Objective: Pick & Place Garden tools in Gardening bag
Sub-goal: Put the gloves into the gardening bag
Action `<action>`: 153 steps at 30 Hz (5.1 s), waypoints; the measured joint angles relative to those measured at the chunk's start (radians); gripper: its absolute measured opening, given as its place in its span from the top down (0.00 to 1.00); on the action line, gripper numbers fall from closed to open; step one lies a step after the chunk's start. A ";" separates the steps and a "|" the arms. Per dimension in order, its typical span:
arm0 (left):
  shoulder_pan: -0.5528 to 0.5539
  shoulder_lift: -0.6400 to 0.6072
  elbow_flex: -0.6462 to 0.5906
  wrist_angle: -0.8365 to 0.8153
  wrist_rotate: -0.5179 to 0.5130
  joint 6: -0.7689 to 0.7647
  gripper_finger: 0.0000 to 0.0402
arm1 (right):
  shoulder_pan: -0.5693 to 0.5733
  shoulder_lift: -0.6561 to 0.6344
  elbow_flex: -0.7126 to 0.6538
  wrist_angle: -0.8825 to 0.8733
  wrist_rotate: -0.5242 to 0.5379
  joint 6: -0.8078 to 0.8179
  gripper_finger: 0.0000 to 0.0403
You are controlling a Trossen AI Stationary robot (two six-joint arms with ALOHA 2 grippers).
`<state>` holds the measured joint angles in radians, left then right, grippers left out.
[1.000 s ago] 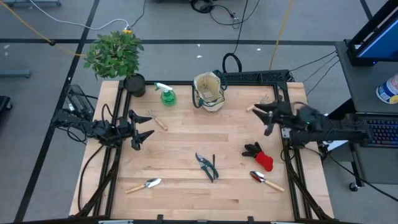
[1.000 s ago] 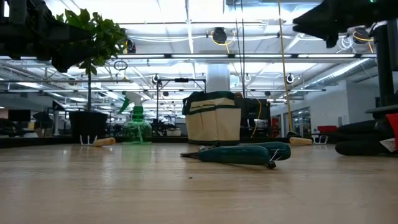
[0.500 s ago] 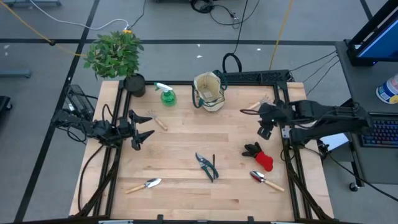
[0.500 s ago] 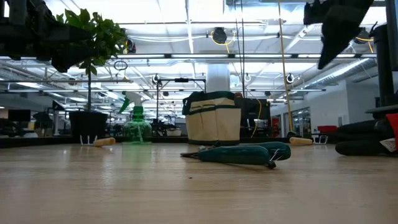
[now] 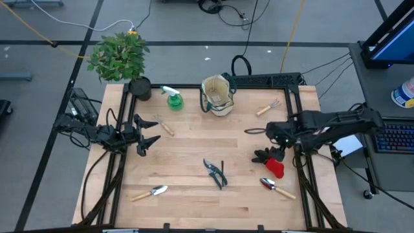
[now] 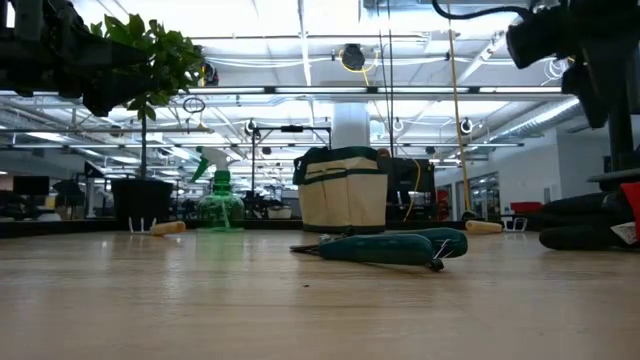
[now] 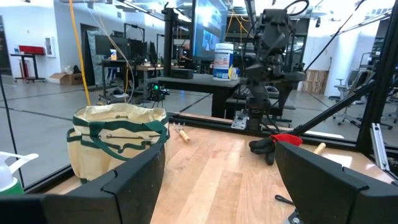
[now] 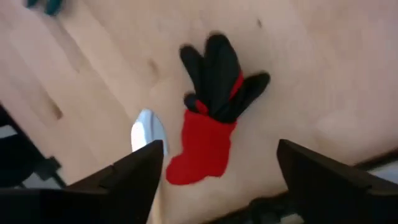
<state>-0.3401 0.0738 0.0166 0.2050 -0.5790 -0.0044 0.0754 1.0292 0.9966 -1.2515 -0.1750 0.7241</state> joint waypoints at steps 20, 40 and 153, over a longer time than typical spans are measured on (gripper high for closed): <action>0.000 0.000 0.000 0.000 0.000 0.028 0.23 | 0.194 0.087 -0.304 0.345 -0.004 0.311 0.06; 0.000 0.000 0.000 0.002 0.000 0.023 0.23 | 0.195 0.121 -0.563 0.575 0.019 0.382 0.08; 0.000 0.000 0.000 0.009 0.004 -0.057 0.23 | -0.547 0.828 0.345 1.164 0.379 -0.396 0.49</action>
<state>-0.3404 0.0736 0.0163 0.2142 -0.5747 -0.0616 -0.4717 1.8575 1.3418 -0.0871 0.2043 0.3277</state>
